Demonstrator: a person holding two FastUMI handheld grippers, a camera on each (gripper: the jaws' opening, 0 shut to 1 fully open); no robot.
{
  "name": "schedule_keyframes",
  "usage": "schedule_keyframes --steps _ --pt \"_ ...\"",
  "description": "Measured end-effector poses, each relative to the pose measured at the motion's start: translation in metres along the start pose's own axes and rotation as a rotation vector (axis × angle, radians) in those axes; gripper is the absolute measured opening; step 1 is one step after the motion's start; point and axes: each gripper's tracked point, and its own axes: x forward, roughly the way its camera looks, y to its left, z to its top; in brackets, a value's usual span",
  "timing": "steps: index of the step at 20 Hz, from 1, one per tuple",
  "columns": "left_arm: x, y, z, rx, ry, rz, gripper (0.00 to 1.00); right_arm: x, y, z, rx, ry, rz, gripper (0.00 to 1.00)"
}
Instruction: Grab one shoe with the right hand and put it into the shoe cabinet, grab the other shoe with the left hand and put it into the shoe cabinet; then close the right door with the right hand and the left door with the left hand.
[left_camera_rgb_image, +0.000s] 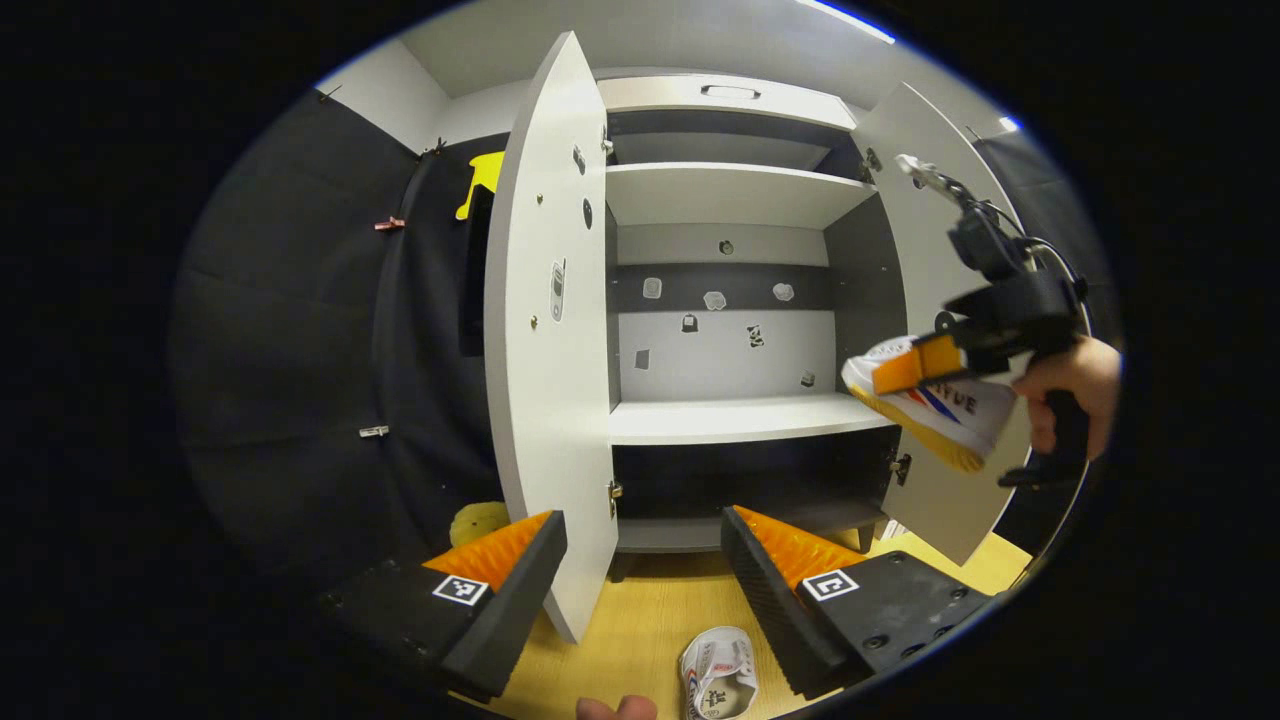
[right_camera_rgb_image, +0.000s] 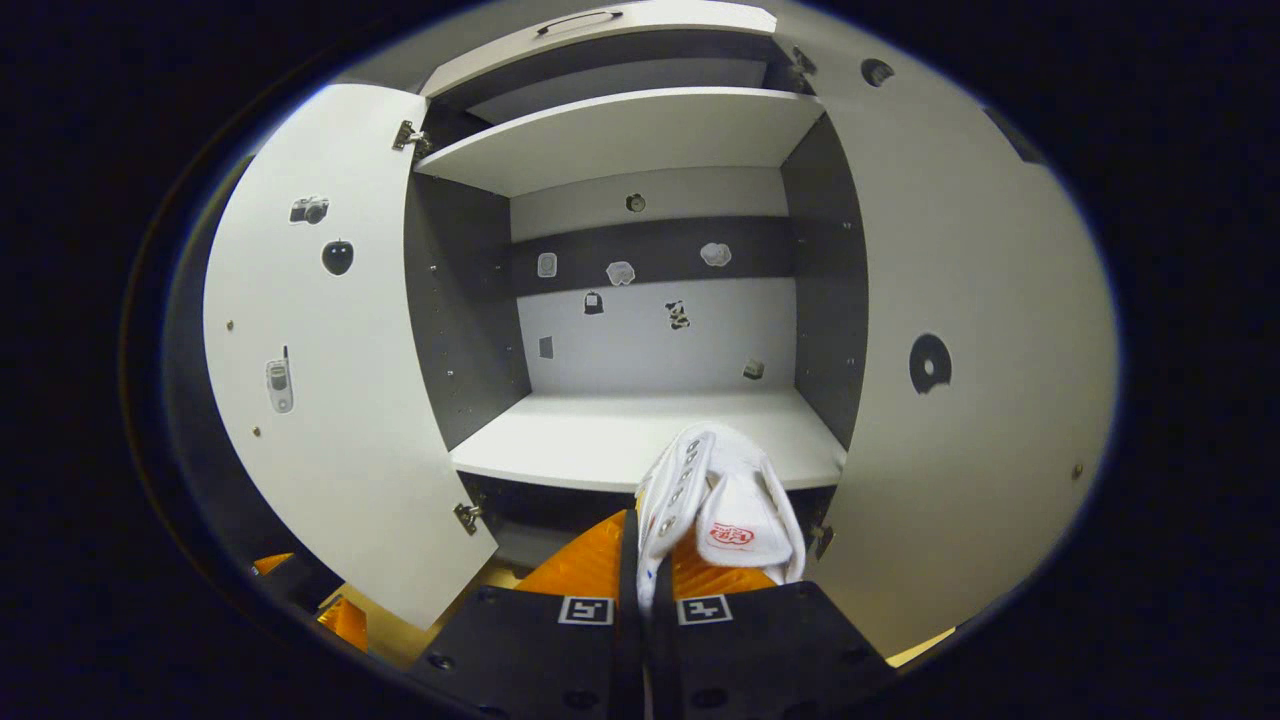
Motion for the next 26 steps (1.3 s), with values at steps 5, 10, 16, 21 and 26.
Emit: schedule_keyframes --steps 5,10,16,21,26 --pt "0.001 -0.004 -0.002 -0.007 0.008 -0.012 0.97 0.075 -0.015 0.032 -0.067 0.019 -0.032 0.08" --pt "0.002 -0.005 -0.006 -0.020 0.016 -0.022 0.98 0.148 -0.031 0.036 -0.147 0.076 -0.052 0.08" --pt "0.005 0.001 -0.008 -0.021 0.027 -0.021 0.98 0.220 -0.055 0.022 -0.231 0.176 -0.095 0.08" --pt "0.008 0.009 -0.014 -0.024 0.041 -0.001 0.98 0.261 -0.067 0.011 -0.297 0.245 -0.120 0.08" --pt "0.011 0.010 -0.016 -0.032 0.047 -0.001 0.98 0.279 -0.070 -0.004 -0.359 0.285 -0.138 0.08"
